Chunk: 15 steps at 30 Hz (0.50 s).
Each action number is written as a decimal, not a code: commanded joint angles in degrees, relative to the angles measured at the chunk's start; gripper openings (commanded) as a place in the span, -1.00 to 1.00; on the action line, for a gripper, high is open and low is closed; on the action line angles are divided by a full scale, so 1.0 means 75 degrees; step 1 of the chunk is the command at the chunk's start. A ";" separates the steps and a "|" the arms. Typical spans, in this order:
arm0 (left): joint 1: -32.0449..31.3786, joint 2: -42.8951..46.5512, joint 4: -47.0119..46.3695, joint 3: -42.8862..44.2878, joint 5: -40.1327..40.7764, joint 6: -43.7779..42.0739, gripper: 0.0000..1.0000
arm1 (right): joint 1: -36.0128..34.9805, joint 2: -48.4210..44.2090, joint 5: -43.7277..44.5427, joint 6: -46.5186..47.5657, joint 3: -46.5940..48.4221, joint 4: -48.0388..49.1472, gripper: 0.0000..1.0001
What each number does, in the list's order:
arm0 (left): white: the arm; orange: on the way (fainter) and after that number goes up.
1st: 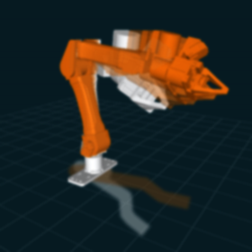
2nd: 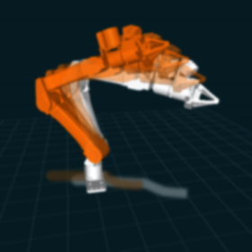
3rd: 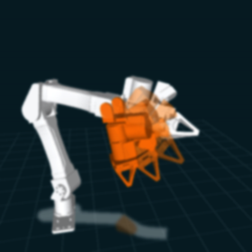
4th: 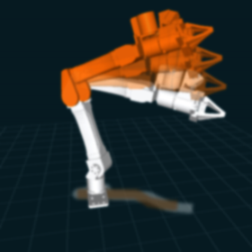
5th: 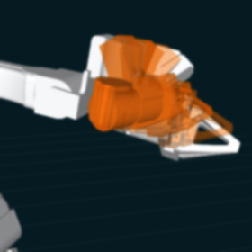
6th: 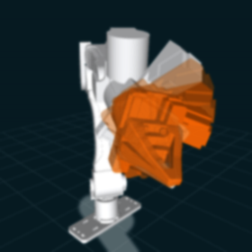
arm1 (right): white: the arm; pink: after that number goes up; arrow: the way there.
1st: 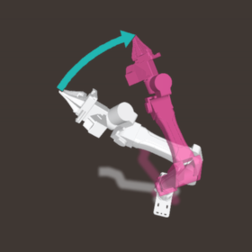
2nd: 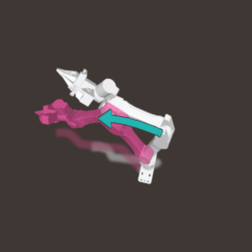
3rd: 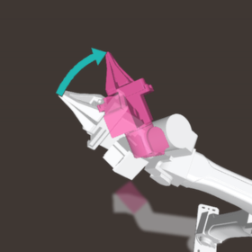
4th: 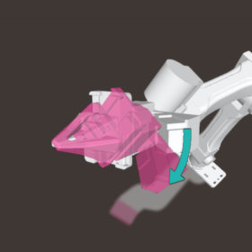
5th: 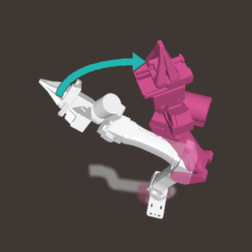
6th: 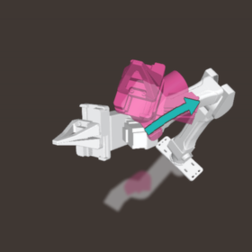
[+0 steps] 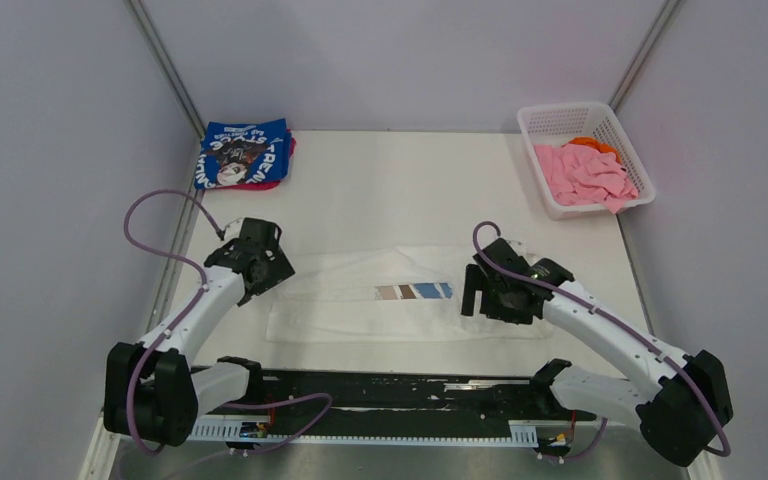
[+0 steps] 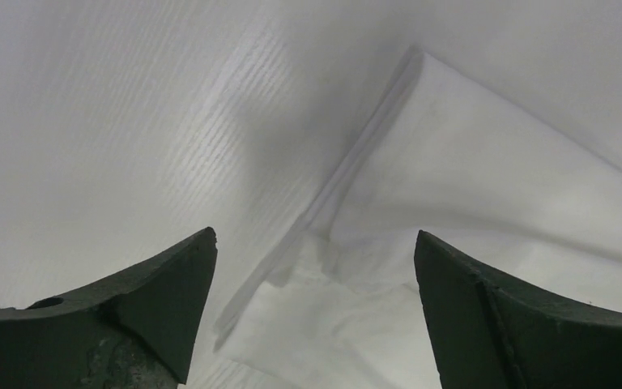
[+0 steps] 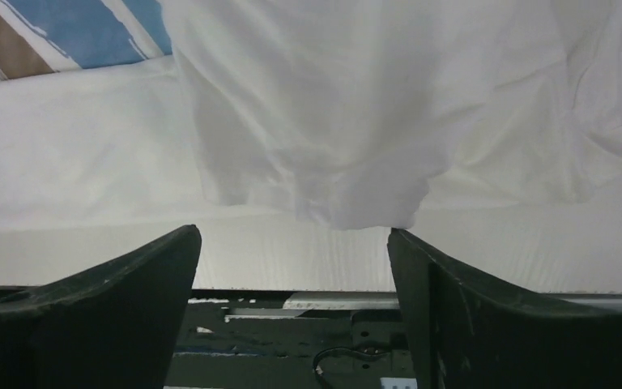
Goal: Fold and stack the t-shirts
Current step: Fold the other side of the tshirt into a rectangle
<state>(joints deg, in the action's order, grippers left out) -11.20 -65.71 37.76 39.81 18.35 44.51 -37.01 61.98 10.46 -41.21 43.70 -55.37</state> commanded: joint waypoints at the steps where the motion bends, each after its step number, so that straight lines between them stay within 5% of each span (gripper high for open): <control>1: -0.0018 0.0417 0.0504 0.0634 0.0928 0.0202 0.98 | -0.0045 -0.0567 0.0030 0.0127 0.0731 -0.0031 0.99; 6: -0.0029 0.0700 0.0203 0.0900 -0.0195 -0.0014 1.00 | -0.0034 -0.0852 0.1136 -0.0803 0.0618 0.0831 1.00; 10: -0.0230 0.0434 -0.1145 0.0653 -0.2089 -0.0170 1.00 | 0.0015 -0.0581 0.0796 -0.0872 0.0144 0.2244 1.00; 15: -0.0747 -0.0540 -0.1708 0.0612 -0.2863 -0.0240 1.00 | 0.0348 0.0158 0.0717 -0.1430 -0.0086 0.2232 1.00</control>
<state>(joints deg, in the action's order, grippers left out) -14.81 -65.17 30.79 44.62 5.28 43.99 -36.40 60.36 15.73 -47.05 44.95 -42.52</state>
